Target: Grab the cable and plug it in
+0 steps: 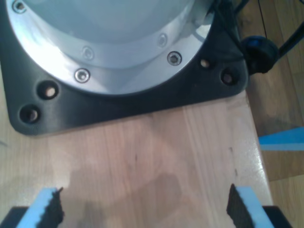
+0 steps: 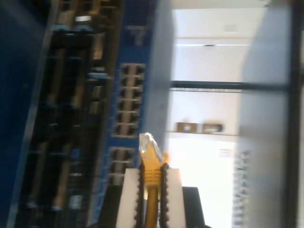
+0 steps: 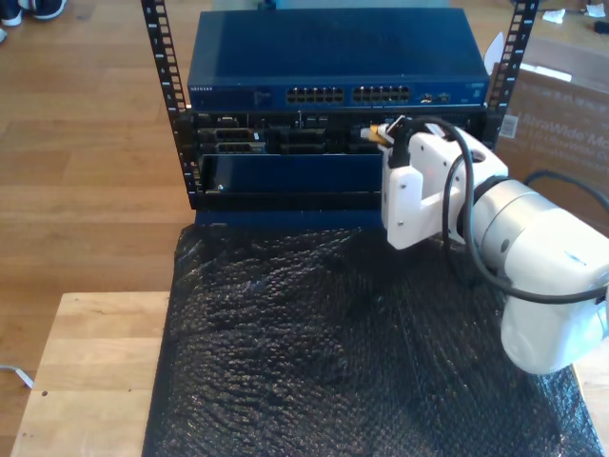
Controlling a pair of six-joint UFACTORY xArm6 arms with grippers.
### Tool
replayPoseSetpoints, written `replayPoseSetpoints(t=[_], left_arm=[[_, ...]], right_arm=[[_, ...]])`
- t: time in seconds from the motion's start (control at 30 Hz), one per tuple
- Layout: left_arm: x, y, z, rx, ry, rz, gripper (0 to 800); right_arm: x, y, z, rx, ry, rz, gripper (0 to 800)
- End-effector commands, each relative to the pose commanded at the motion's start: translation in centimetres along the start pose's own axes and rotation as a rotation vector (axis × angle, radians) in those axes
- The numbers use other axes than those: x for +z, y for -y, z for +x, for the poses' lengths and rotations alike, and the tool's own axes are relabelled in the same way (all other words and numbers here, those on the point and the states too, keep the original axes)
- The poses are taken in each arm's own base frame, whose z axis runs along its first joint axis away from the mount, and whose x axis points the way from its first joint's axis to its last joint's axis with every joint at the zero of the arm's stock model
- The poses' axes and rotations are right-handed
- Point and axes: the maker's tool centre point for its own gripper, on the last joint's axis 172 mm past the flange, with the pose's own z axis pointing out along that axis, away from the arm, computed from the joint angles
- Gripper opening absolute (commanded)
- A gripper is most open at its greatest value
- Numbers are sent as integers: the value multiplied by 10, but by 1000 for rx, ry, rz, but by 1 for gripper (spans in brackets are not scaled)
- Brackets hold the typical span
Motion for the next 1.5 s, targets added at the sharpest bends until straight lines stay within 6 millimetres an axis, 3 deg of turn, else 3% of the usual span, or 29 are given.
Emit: replayPoseSetpoints(t=[0.07, 0.23, 0.33, 0.57, 0.77, 1.0, 1.33, 1.5], left_arm=[[0, 0, 0, -1, -2, 1, 800], [0, 0, 0, 0, -2, 0, 800], [0, 0, 0, -1, -2, 1, 800], [0, 0, 0, 0, -2, 0, 800], [0, 0, 0, 0, -2, 0, 800], [0, 0, 0, 0, -2, 0, 800], [0, 0, 0, 0, -2, 0, 800], [0, 0, 0, 0, -2, 0, 800]], right_arm=[[3, -11, -7, 16, 15, -53, 0], [5, -11, -36, 62, 98, -71, 0], [6, 4, -47, 76, 119, -51, 0], [-1, 15, -51, 100, 126, -86, 0], [-5, 29, -83, 130, 230, -124, 0], [1, 41, -84, 54, 279, -152, 0], [31, 58, -80, 28, 398, -181, 0], [42, 61, -88, 2, 467, -192, 0]])
